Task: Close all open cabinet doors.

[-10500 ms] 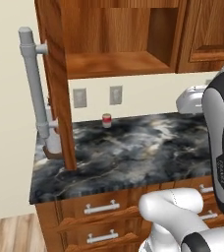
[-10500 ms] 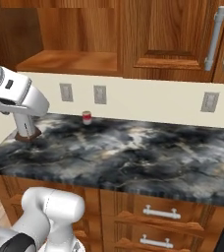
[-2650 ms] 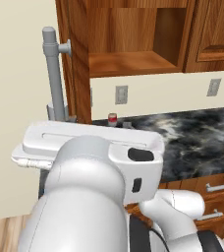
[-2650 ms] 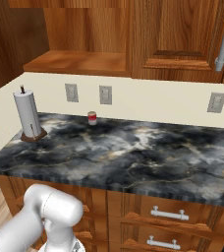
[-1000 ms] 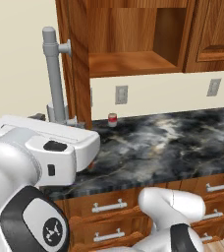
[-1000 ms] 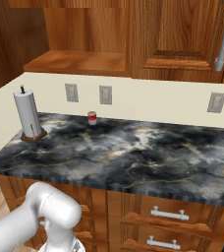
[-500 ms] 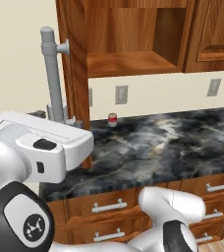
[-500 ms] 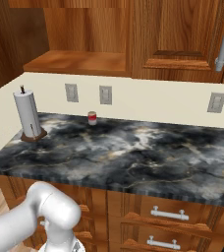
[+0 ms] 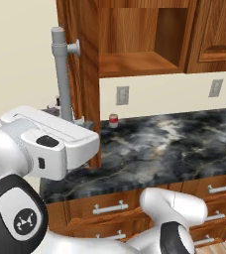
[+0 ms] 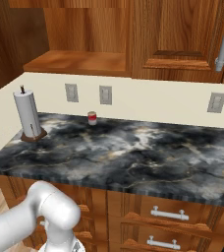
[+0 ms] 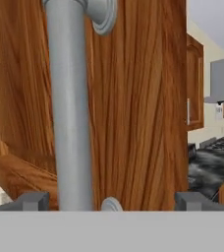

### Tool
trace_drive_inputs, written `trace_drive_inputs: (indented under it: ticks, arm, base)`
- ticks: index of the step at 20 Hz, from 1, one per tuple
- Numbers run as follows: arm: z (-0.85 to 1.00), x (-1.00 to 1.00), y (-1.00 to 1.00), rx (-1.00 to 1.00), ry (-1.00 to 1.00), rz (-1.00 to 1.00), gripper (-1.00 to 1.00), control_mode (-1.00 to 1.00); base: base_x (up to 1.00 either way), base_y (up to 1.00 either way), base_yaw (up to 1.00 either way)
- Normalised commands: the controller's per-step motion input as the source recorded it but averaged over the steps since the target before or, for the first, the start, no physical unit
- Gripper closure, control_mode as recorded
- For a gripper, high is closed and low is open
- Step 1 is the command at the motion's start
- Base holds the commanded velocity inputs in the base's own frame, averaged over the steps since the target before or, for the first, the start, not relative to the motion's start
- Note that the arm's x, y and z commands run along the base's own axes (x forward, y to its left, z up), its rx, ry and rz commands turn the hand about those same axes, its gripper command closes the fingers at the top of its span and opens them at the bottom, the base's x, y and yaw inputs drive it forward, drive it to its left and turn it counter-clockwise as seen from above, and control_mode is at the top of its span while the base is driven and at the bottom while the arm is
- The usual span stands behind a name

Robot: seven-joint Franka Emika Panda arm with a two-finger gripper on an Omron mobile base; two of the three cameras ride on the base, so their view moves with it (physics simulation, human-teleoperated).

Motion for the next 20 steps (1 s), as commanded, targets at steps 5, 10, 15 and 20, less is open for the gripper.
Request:
trace_drive_inputs:
  ticks: [5, 10, 15, 20]
  arm:
    - [-0.12, 0.17, -0.54, 0.0, 0.0, -0.06, -1.0, -1.0]
    - [0.0, 0.2, -0.63, 0.0, -0.01, 0.0, -1.0, -1.0]
    - [0.0, 0.2, -0.69, 0.0, -0.04, 0.0, -1.0, -1.0]
    - [-0.05, 0.3, -0.84, 0.0, -0.01, 0.0, -1.0, -1.0]
  base:
    - [0.0, 0.0, 0.0]
    - [0.0, 0.0, 0.0]
    - [0.0, 0.0, 0.0]
    - [0.0, 0.0, 0.0]
